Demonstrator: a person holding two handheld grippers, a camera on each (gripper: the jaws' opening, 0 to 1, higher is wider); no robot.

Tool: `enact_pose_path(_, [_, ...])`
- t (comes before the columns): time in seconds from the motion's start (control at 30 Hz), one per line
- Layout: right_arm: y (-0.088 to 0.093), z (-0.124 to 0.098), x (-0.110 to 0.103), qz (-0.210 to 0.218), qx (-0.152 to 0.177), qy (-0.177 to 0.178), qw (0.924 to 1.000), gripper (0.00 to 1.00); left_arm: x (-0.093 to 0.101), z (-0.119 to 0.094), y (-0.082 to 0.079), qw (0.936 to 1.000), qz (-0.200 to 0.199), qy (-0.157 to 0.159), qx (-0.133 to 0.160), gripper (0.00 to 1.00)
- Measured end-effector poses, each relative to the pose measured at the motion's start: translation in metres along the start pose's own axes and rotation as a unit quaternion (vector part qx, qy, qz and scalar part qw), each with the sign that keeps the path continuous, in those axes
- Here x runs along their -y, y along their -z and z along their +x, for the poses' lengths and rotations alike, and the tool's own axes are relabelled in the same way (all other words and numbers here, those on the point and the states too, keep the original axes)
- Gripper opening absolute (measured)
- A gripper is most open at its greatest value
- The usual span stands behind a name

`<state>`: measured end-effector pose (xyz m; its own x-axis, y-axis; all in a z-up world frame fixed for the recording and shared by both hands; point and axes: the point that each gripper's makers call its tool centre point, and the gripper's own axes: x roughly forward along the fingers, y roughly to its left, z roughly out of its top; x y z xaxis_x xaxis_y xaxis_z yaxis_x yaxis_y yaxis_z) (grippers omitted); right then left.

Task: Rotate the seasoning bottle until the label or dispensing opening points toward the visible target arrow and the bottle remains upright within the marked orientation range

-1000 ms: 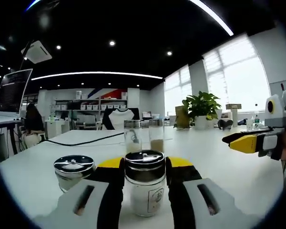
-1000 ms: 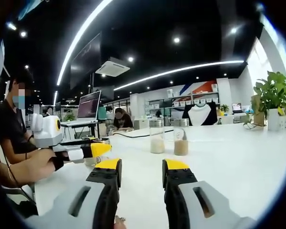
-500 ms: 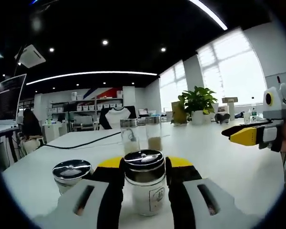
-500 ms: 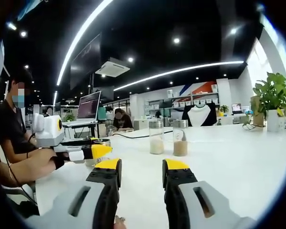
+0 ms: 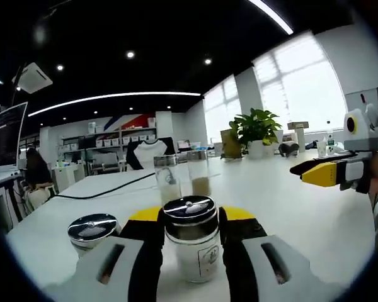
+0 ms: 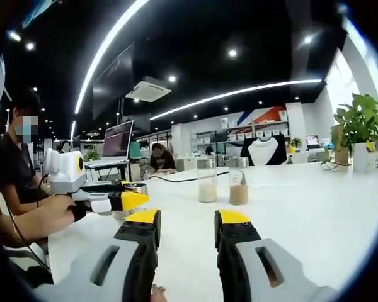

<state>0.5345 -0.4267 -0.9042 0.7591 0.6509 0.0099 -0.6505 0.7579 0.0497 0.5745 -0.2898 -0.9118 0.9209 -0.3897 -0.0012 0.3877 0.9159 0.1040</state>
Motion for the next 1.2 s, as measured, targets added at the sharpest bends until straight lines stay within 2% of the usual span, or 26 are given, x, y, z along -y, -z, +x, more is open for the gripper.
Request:
enact_pose_path(0.2, [0.000,-0.001,0.000,0.000,-0.001,0.000,1.0000,0.32,0.001,-0.003,-0.002,0.9999,0.011,-0.004,0.000,0.37])
enact_pose_path(0.4, [0.000,-0.001,0.000,0.003,-0.001,0.000,1.0000,0.32,0.002,-0.005,-0.013,0.9995,0.031,-0.003,0.003,0.38])
enact_pose_path(0.47, [0.000,-0.001,0.000,0.002,-0.001,0.000,1.0000,0.32,0.003,-0.008,-0.018,0.9993,0.037,-0.004,0.003,0.38])
enact_pose_path(0.7, [-0.002,-0.003,0.003,0.001,0.000,0.001,1.0000,0.32,0.000,-0.021,-0.050,0.9982,0.048,-0.005,0.037,0.38])
enact_pose_path(0.9, [-0.004,-0.004,0.006,-0.004,0.001,0.004,1.0000,0.32,-0.017,-0.033,-0.068,0.9980,0.018,-0.012,0.060,0.38])
enact_pose_path(1.1, [-0.008,-0.005,0.009,-0.007,0.004,0.007,0.9999,0.32,-0.035,-0.041,-0.073,0.9971,0.024,-0.038,0.062,0.38])
enact_pose_path(1.2, [-0.011,-0.005,0.011,-0.010,0.006,0.008,0.9999,0.32,-0.038,-0.043,-0.071,0.9971,0.023,-0.044,0.059,0.38])
